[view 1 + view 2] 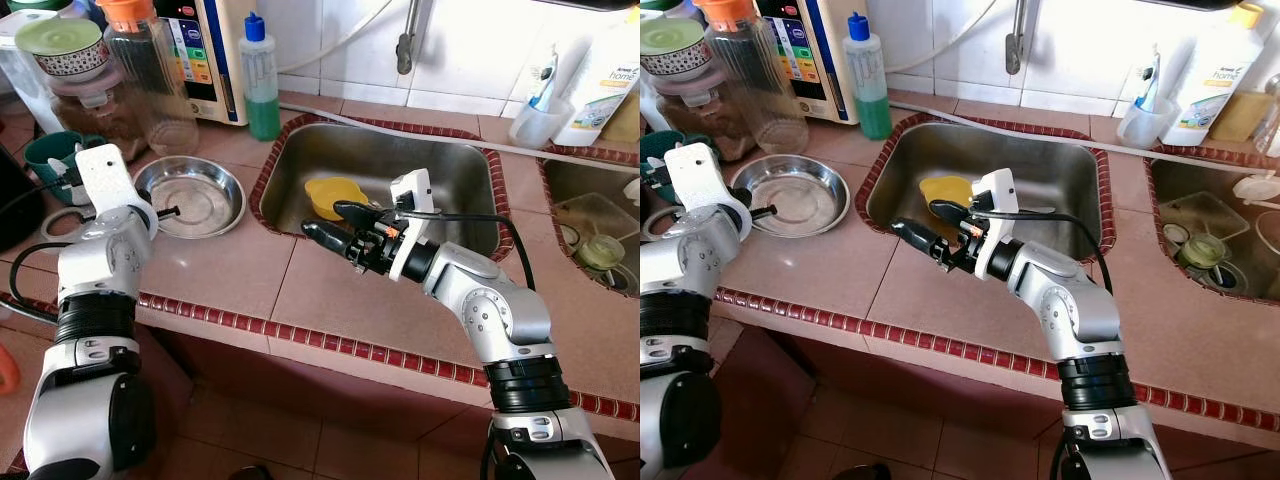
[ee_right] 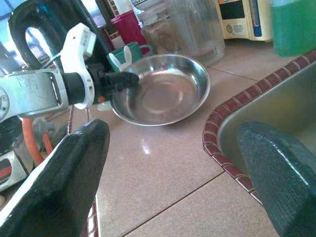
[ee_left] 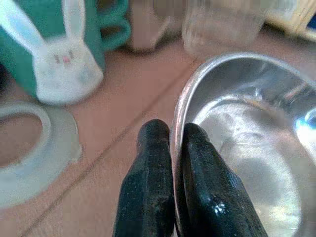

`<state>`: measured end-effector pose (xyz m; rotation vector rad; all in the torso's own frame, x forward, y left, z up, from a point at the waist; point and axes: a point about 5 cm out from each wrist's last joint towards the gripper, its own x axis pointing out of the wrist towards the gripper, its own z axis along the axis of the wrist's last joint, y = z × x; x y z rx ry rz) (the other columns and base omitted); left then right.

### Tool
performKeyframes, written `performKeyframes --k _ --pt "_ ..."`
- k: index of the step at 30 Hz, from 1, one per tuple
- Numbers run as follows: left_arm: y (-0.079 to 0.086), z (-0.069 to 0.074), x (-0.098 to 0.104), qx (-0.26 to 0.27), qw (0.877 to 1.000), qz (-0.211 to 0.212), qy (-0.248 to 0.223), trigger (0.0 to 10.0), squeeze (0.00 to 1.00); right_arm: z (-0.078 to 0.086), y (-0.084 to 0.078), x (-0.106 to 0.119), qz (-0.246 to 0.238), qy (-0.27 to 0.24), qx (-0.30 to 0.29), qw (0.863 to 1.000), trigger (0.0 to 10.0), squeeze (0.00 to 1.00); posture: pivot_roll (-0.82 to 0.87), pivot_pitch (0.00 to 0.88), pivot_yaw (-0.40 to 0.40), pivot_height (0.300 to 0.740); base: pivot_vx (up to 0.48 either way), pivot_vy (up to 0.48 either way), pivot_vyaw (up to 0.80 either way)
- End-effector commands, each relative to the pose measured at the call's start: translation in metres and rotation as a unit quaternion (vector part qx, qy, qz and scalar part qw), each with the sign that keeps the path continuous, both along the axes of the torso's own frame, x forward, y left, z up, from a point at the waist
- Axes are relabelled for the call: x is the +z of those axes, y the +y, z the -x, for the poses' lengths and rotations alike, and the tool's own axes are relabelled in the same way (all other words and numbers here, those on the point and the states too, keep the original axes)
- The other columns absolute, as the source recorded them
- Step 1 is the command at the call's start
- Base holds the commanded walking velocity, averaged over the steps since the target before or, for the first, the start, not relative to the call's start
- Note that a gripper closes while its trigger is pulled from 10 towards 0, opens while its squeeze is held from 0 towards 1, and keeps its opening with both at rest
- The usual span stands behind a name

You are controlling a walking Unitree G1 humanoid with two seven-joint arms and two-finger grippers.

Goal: Kitchen organization

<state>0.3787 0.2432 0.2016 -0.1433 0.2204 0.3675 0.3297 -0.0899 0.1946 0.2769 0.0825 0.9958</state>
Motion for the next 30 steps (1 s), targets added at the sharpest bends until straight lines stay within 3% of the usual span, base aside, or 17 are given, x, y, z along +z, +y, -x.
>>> performKeyframes --k 1,5,6,9,19,22,27,30 --pt "0.007 0.002 -0.002 0.016 1.000 -0.023 0.009 0.0 0.00 0.001 0.000 0.001 -0.002 -0.001 0.002 1.000 10.0 0.00 0.09 0.121 0.038 0.740 0.000 0.000 0.00" --pt "0.001 0.000 0.007 -0.016 0.999 -0.042 -0.023 0.0 0.00 0.000 0.002 0.000 -0.003 0.000 0.004 1.000 10.0 0.00 0.09 0.123 0.037 0.740 0.000 0.000 0.00" --pt "-0.011 -0.002 0.011 -0.070 0.996 -0.036 -0.043 0.0 0.00 0.000 0.002 0.000 -0.004 0.000 0.004 1.000 10.0 0.00 0.09 0.124 0.036 0.740 0.000 0.000 0.00" --pt "-0.022 -0.003 0.020 -0.106 0.990 -0.054 -0.069 0.0 0.00 0.000 0.002 0.000 -0.004 0.002 0.004 1.000 10.0 0.00 0.09 0.125 0.036 0.740 0.000 0.000 0.00" --pt "-0.042 -0.008 0.044 -0.151 0.976 -0.044 -0.153 0.0 0.00 -0.002 -0.002 -0.001 -0.007 0.002 -0.018 1.000 10.0 0.00 0.08 0.135 0.035 0.740 0.000 0.000 0.00" --pt "-0.057 -0.007 0.059 -0.202 0.956 -0.011 -0.210 0.0 0.00 -0.014 -0.008 0.001 -0.019 0.002 -0.082 0.996 10.0 0.00 0.08 0.137 0.033 0.740 0.000 0.000 0.00" --pt "-0.076 -0.005 0.072 -0.253 0.934 0.016 -0.253 0.0 0.00 -0.032 -0.020 0.006 -0.045 0.000 -0.186 0.982 10.0 0.00 0.09 0.136 0.032 0.740 0.000 0.000 0.00" --pt "-0.080 -0.004 0.072 -0.262 0.930 0.014 -0.256 0.0 0.00 -0.034 -0.023 0.007 -0.046 -0.006 -0.204 0.978 10.0 0.00 0.09 0.137 0.033 0.740 0.000 0.000 0.00"
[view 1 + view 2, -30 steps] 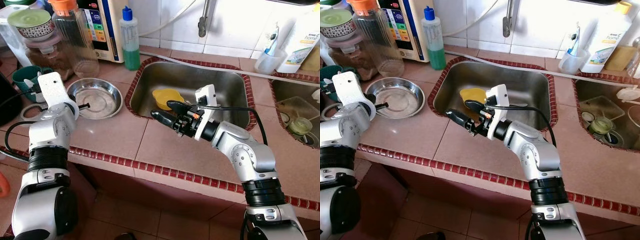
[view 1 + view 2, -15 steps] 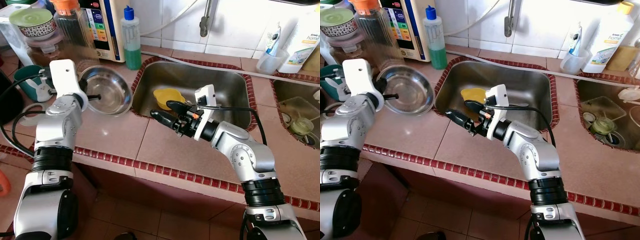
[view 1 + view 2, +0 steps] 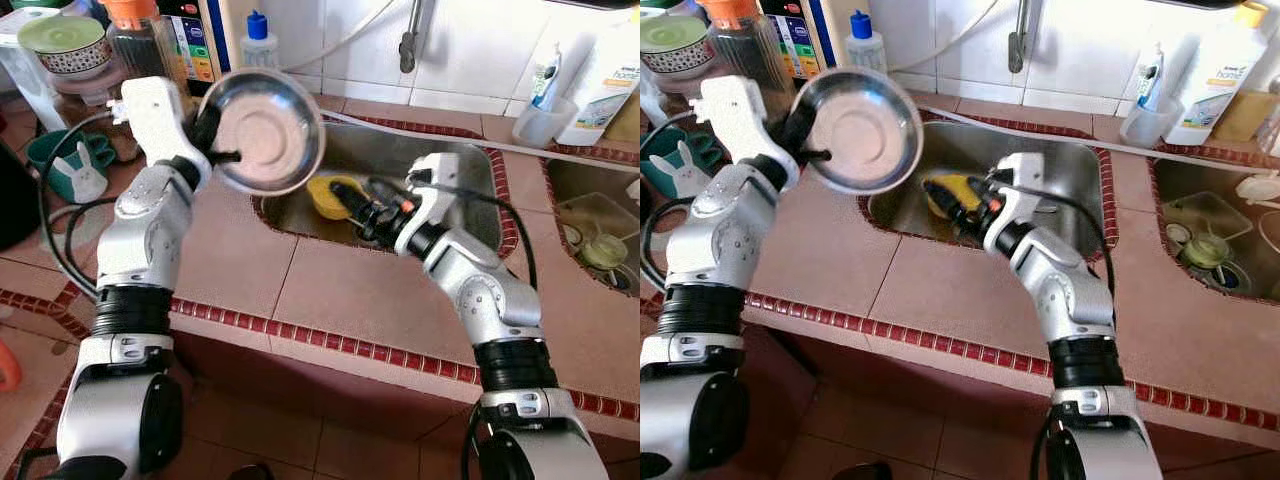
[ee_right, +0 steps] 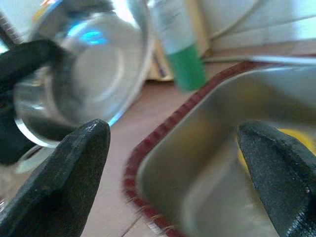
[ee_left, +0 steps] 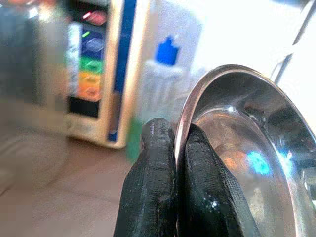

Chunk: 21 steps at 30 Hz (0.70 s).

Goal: Kitchen organization

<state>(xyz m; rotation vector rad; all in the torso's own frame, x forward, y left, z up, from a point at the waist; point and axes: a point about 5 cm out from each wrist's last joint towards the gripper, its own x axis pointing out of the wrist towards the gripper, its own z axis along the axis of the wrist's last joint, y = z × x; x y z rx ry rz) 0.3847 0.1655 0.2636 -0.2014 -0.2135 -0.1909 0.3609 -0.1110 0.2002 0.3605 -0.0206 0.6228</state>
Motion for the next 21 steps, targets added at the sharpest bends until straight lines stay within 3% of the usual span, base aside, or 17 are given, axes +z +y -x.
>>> performKeyframes --k 1,8,15,19,20,21 --pt "-0.007 0.002 0.010 -0.020 0.999 0.002 -0.025 0.0 0.00 -0.004 -0.004 0.002 0.001 -0.007 -0.032 0.999 10.0 0.00 0.08 0.138 0.034 0.740 0.000 0.000 0.00" --pt "-0.037 0.011 0.005 -0.089 0.995 -0.020 -0.047 0.0 0.00 -0.019 -0.013 0.012 -0.016 -0.026 -0.122 0.992 10.0 0.00 0.08 0.141 0.034 0.740 0.000 0.000 0.00" --pt "-0.050 0.014 -0.002 -0.094 0.994 -0.038 -0.044 0.0 0.00 -0.028 -0.011 0.026 -0.038 -0.041 -0.145 0.988 10.0 0.00 0.09 0.141 0.033 0.740 0.000 0.000 0.00" --pt "-0.050 0.014 0.000 -0.093 0.994 -0.034 -0.047 0.0 0.00 -0.031 -0.016 0.026 -0.021 -0.046 -0.175 0.983 10.0 0.00 0.08 0.142 0.032 0.740 0.000 0.000 0.00" --pt "-0.049 0.013 0.000 -0.092 0.994 -0.033 -0.047 0.0 0.00 -0.032 -0.018 0.026 -0.016 -0.047 -0.185 0.981 10.0 1.00 0.08 0.142 0.032 0.740 0.000 0.000 0.00" --pt "-0.048 0.013 0.000 -0.089 0.994 -0.030 -0.047 0.0 0.00 -0.033 -0.022 0.026 -0.006 -0.054 -0.203 0.978 10.0 1.00 0.08 0.142 0.032 0.740 0.000 0.000 0.00"
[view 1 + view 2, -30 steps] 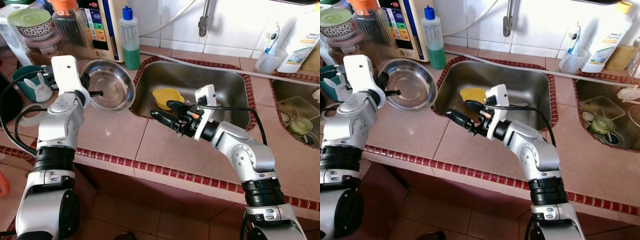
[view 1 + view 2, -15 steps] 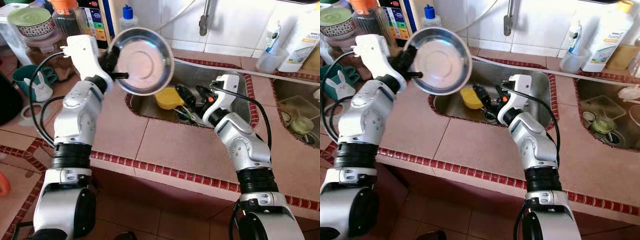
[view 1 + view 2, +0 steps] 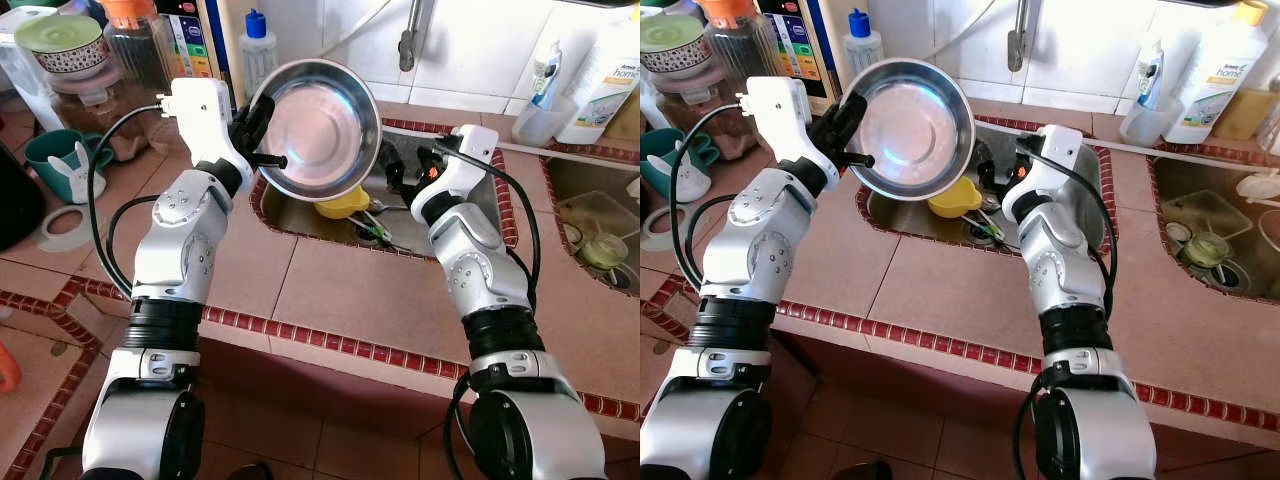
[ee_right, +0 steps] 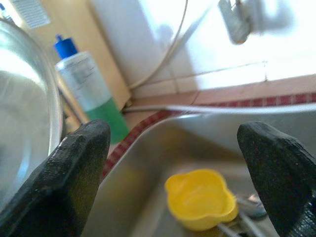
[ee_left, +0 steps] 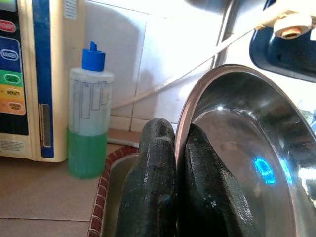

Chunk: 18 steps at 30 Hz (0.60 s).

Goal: Kitchen organization

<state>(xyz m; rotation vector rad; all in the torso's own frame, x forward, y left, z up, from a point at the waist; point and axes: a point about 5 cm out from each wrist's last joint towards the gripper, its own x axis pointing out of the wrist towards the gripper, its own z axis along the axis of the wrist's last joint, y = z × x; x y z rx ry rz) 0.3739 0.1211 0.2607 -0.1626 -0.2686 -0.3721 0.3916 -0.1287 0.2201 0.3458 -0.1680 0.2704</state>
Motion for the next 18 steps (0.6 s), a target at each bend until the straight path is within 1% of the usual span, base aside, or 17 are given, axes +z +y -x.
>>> performKeyframes --k 1,3,4,7,9,10,11,12,13,14,15,16,17,18 --pt "-0.003 0.002 0.004 -0.002 1.000 -0.004 -0.009 0.0 0.00 -0.002 -0.006 0.007 0.013 -0.016 -0.028 0.999 10.0 1.00 0.08 0.142 0.032 0.740 0.000 0.000 0.00" --pt "-0.001 0.002 0.003 0.005 1.000 -0.008 -0.008 0.0 0.00 -0.003 -0.012 0.012 0.025 -0.030 -0.055 0.998 10.0 1.00 0.08 0.143 0.031 0.740 0.000 0.000 0.00" --pt "-0.001 0.002 0.003 0.005 1.000 -0.008 -0.008 0.0 0.00 -0.003 -0.012 0.012 0.025 -0.030 -0.055 0.998 10.0 1.00 0.08 0.143 0.031 0.740 0.000 0.000 0.00" --pt "0.001 0.000 -0.001 0.015 1.000 -0.011 -0.004 0.0 0.00 -0.004 -0.009 0.021 0.003 -0.048 -0.034 0.998 10.0 1.00 0.08 0.142 0.031 0.740 0.000 0.000 0.00" --pt "0.000 0.001 -0.002 0.016 1.000 -0.011 -0.003 0.0 0.00 -0.004 -0.007 0.024 -0.001 -0.058 -0.027 0.998 10.0 1.00 0.08 0.142 0.031 0.740 0.000 0.000 0.00" --pt "0.000 0.001 -0.002 0.015 1.000 -0.011 -0.003 0.0 0.00 -0.003 -0.005 0.026 -0.007 -0.062 -0.016 0.998 10.0 0.63 0.08 0.141 0.030 0.740 0.000 0.000 0.00" --pt "0.000 0.001 -0.002 0.015 1.000 -0.011 -0.002 0.0 0.00 -0.003 -0.002 0.028 -0.014 -0.066 -0.003 0.998 10.0 0.63 0.08 0.141 0.030 0.740 0.000 0.000 0.00" --pt "-0.001 0.001 -0.002 0.015 1.000 -0.012 -0.002 0.0 0.00 -0.002 0.001 0.029 -0.017 -0.068 0.006 0.998 10.0 0.38 0.08 0.141 0.031 0.740 0.000 0.000 0.00" --pt "-0.001 0.001 -0.002 0.015 1.000 -0.012 -0.002 0.0 0.00 -0.001 0.004 0.029 -0.021 -0.069 0.021 0.997 10.0 0.00 0.08 0.140 0.031 0.740 0.000 0.000 0.00" --pt "-0.001 0.001 -0.003 0.014 1.000 -0.013 -0.001 0.0 0.00 0.000 0.008 0.029 -0.025 -0.069 0.039 0.997 10.0 0.00 0.08 0.140 0.031 0.740 0.000 0.000 0.00" --pt "-0.002 0.000 -0.004 0.013 1.000 -0.014 0.001 0.0 0.00 0.003 0.019 0.027 -0.039 -0.063 0.088 0.993 10.0 0.00 0.08 0.140 0.031 0.740 0.000 0.000 0.00" --pt "-0.002 0.000 -0.004 0.013 1.000 -0.014 0.001 0.0 0.00 0.005 0.022 0.026 -0.045 -0.059 0.106 0.992 10.0 0.00 0.08 0.140 0.031 0.740 0.000 0.000 0.00" --pt "-0.002 0.000 -0.004 0.012 1.000 -0.013 0.001 0.1 0.00 0.008 0.028 0.023 -0.028 -0.061 0.128 0.990 10.0 0.00 0.07 0.139 0.031 0.740 0.000 0.000 0.00" --pt "-0.002 0.000 -0.004 0.012 1.000 -0.013 0.001 0.1 0.00 0.008 0.028 0.023 -0.028 -0.061 0.128 0.990 10.0 0.00 0.07 0.139 0.031 0.740 0.000 0.000 0.00"
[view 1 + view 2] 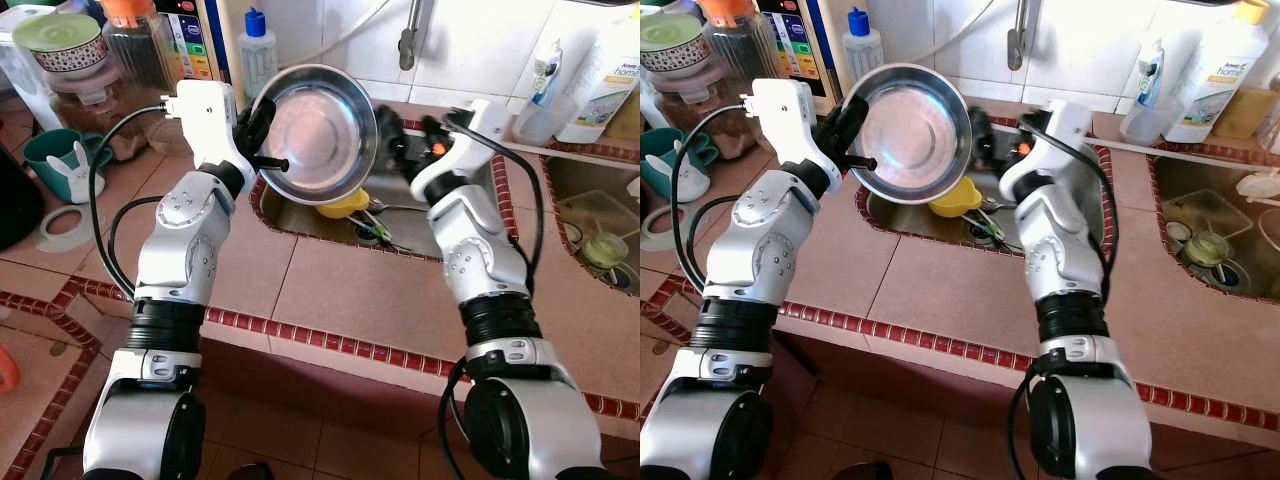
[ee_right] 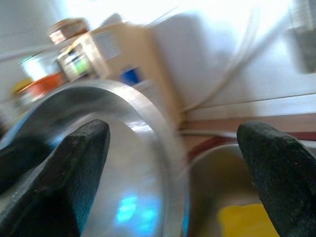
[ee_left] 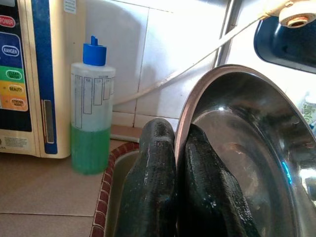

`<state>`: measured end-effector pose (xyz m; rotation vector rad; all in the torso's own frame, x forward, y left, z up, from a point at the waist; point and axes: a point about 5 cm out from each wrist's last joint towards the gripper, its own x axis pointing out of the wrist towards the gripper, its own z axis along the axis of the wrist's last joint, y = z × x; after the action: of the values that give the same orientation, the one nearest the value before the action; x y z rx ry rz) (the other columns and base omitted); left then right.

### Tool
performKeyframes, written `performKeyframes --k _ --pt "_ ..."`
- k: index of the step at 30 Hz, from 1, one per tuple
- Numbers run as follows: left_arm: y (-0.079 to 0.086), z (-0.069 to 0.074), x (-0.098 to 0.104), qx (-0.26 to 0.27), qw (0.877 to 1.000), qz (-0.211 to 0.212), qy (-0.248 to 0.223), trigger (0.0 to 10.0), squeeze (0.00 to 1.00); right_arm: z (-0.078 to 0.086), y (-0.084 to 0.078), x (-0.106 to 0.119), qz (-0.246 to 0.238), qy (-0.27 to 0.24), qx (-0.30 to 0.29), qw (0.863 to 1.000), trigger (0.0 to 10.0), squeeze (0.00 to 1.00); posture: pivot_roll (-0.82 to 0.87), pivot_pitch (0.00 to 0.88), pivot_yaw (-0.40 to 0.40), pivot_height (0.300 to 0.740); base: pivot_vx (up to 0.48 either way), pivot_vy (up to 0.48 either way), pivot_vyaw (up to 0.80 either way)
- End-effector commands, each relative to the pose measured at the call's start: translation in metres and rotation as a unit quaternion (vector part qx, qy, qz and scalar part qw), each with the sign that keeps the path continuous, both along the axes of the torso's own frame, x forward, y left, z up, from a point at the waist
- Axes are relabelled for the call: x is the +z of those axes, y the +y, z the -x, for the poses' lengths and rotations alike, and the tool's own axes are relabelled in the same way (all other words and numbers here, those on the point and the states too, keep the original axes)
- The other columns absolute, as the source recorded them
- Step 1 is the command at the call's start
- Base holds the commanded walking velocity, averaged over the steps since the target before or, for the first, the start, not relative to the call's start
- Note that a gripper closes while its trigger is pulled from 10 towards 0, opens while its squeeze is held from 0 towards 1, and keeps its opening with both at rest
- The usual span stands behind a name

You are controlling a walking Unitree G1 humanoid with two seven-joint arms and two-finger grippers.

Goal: Kitchen organization

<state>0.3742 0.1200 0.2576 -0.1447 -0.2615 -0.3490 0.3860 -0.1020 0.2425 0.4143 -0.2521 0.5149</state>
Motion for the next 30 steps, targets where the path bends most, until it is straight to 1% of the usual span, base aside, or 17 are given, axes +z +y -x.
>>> performKeyframes --k 1,3,5,7,9,10,11,12,14,15,18,20,21,27,29,30 --pt "-0.002 0.001 -0.001 -0.001 1.000 -0.005 -0.002 0.1 0.00 0.004 0.003 -0.003 0.015 -0.003 0.016 1.000 10.0 0.00 0.08 0.139 0.030 0.740 0.000 0.000 0.00" --pt "-0.003 0.001 -0.002 -0.003 1.000 -0.005 -0.001 0.5 0.00 0.005 0.004 -0.011 0.022 0.009 0.020 1.000 10.0 0.00 0.08 0.139 0.030 0.740 0.000 0.000 0.00" --pt "-0.004 0.002 -0.004 -0.003 1.000 -0.007 0.001 0.7 0.00 0.004 0.002 -0.015 0.028 0.017 0.015 0.999 10.0 0.00 0.08 0.138 0.030 0.740 0.000 0.000 0.00" --pt "-0.003 0.002 -0.005 -0.004 1.000 -0.007 0.002 0.8 0.00 0.003 -0.001 -0.019 0.047 0.027 0.001 0.999 10.0 0.00 0.07 0.138 0.031 0.740 0.000 0.000 0.00" --pt "-0.003 0.003 -0.005 -0.005 1.000 -0.007 0.002 0.8 0.00 0.002 -0.003 -0.022 0.050 0.035 -0.008 0.998 10.0 0.00 0.07 0.138 0.031 0.740 0.000 0.000 0.00" --pt "-0.003 0.004 -0.006 -0.010 1.000 -0.005 0.001 0.9 0.00 0.000 -0.008 -0.026 0.056 0.054 -0.020 0.997 9.2 0.00 0.07 0.138 0.031 0.740 0.000 0.000 0.00" --pt "-0.004 0.005 -0.006 -0.014 1.000 -0.005 0.001 1.2 0.00 0.000 -0.009 -0.027 0.057 0.058 -0.024 0.996 2.0 0.00 0.07 0.138 0.031 0.740 0.000 0.000 0.00" --pt "-0.004 0.005 -0.007 -0.017 1.000 -0.004 0.001 1.2 0.00 -0.001 -0.010 -0.027 0.055 0.062 -0.024 0.996 0.0 0.00 0.08 0.138 0.031 0.740 0.000 0.000 0.00" --pt "-0.004 0.006 -0.010 -0.025 1.000 0.000 0.004 1.6 0.00 -0.002 -0.012 -0.031 0.056 0.080 -0.023 0.995 0.0 0.00 0.08 0.136 0.029 0.740 0.000 0.000 0.00" --pt "-0.004 0.006 -0.011 -0.025 1.000 0.001 0.005 1.6 0.00 -0.003 -0.013 -0.032 0.059 0.084 -0.025 0.994 0.0 0.00 0.08 0.137 0.029 0.740 0.000 0.000 0.00" --pt "-0.005 0.007 -0.012 -0.027 1.000 0.004 0.005 1.7 0.00 -0.005 -0.011 -0.037 0.046 0.117 -0.010 0.992 0.0 0.00 0.08 0.137 0.028 0.740 0.000 0.000 0.00" --pt "-0.005 0.007 -0.012 -0.028 1.000 0.004 0.004 1.7 0.00 -0.005 -0.009 -0.041 0.052 0.129 0.000 0.990 0.0 0.00 0.08 0.138 0.027 0.740 0.000 0.000 0.00" --pt "-0.006 0.007 -0.011 -0.031 1.000 0.003 0.004 1.7 0.00 -0.004 -0.005 -0.044 0.052 0.139 0.018 0.989 0.0 0.00 0.08 0.139 0.027 0.740 0.000 0.000 0.00" --pt "-0.010 0.008 -0.010 -0.042 0.999 -0.001 0.002 1.9 0.00 -0.005 -0.003 -0.045 0.065 0.149 0.035 0.986 0.0 0.00 0.08 0.140 0.027 0.740 0.000 0.000 0.00" --pt "-0.012 0.010 -0.011 -0.051 0.999 -0.010 0.002 2.3 0.00 -0.007 -0.005 -0.043 0.064 0.151 0.035 0.986 0.0 0.00 0.08 0.141 0.028 0.740 0.000 0.000 0.00" --pt "-0.012 0.010 -0.011 -0.052 0.999 -0.012 0.003 2.3 0.00 -0.007 -0.006 -0.042 0.063 0.151 0.035 0.986 0.0 0.00 0.08 0.143 0.030 0.740 0.000 0.000 0.00"
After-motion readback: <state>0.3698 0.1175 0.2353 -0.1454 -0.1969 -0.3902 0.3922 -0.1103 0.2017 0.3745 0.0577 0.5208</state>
